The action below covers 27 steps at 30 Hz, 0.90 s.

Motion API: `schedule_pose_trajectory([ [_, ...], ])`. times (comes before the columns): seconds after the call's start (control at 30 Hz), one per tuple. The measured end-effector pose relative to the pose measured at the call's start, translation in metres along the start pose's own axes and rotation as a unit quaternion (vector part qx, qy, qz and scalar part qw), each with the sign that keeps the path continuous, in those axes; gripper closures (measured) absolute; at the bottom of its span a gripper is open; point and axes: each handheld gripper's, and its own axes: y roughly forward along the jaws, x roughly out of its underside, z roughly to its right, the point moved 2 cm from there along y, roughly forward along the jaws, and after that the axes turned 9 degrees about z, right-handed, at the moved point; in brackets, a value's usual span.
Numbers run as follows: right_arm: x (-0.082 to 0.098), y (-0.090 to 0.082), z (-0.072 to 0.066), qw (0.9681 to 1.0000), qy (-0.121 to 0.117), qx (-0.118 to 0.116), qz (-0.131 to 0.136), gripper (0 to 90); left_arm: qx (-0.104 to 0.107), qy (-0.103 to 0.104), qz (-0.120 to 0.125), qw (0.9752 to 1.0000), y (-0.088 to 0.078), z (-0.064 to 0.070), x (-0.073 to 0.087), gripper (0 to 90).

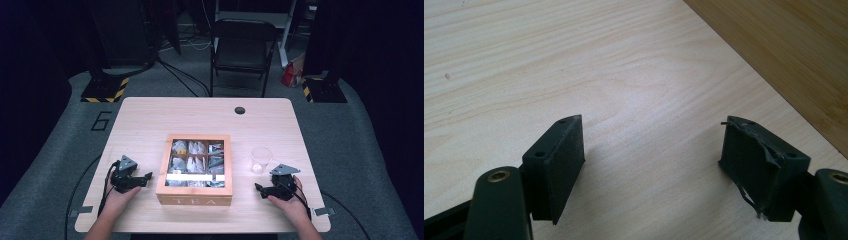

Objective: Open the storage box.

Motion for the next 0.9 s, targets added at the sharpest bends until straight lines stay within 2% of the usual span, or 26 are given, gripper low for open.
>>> schedule_pose_trajectory([
  [0.23,0.0,-0.002,0.0,1.0,0.0,-0.001,0.007,20.4,0.001,0.005,-0.003,1.0,-0.001,-0.001,0.0,25.1],
  [0.37,0.001,-0.003,0.001,0.9999,0.003,0.004,0.013,24.8,-0.002,-0.002,0.0,1.0,0.0,0.0,0.0,25.9],
  [0.5,0.001,-0.006,0.001,0.9999,0.007,0.005,0.012,32.5,-0.001,0.0,0.001,1.0,-0.001,0.0,0.0,27.5],
  [0.53,0.0,-0.007,0.0,0.9999,0.011,0.003,0.009,35.1,0.0,-0.006,0.002,1.0,-0.001,0.0,0.0,29.5],
  [0.6,0.0,-0.007,0.0,0.9999,0.012,0.002,0.01,36.1,0.006,-0.018,0.001,0.9998,-0.003,0.0,-0.001,30.2],
  [0.83,-0.006,-0.017,-0.005,0.9994,0.021,-0.008,0.025,37.8,0.026,-0.019,0.001,0.9995,-0.013,0.004,-0.008,34.6],
  [0.9,-0.007,-0.019,-0.005,0.9994,0.022,-0.006,0.024,38.1,0.032,-0.027,0.005,0.9991,-0.018,0.005,-0.01,35.8],
])
